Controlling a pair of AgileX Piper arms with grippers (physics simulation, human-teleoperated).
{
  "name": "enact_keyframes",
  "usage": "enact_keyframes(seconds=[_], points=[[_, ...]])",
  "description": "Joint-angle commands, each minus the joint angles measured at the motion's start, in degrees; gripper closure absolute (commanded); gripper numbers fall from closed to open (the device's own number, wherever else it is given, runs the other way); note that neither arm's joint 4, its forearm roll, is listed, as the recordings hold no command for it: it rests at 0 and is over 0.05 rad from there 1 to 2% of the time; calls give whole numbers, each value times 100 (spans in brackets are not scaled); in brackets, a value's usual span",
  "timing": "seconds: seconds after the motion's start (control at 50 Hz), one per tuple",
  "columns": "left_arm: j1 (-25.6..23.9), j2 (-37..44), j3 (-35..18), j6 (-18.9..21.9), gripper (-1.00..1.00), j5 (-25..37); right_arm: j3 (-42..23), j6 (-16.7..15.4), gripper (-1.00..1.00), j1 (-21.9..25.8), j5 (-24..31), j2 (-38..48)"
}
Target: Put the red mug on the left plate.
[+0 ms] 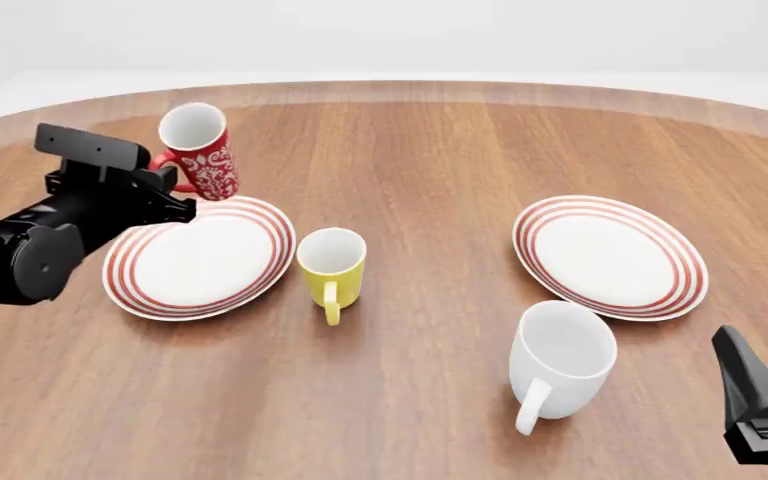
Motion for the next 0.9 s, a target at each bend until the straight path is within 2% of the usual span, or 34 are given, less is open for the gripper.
enact_keyframes(seconds=[0.02,0.24,0.64,0.9], points=[[153,177,275,-229,100,-441,2,-5,-100,2,-55,50],[325,649,379,-173,100,-917,2,-5,-100,4,-61,57],[549,1079,240,-158,100,-1120,-3,-4,-100,4,-101,105],[497,1328,247,-184,100,-1216,2,-3,-100,2,-105,100]])
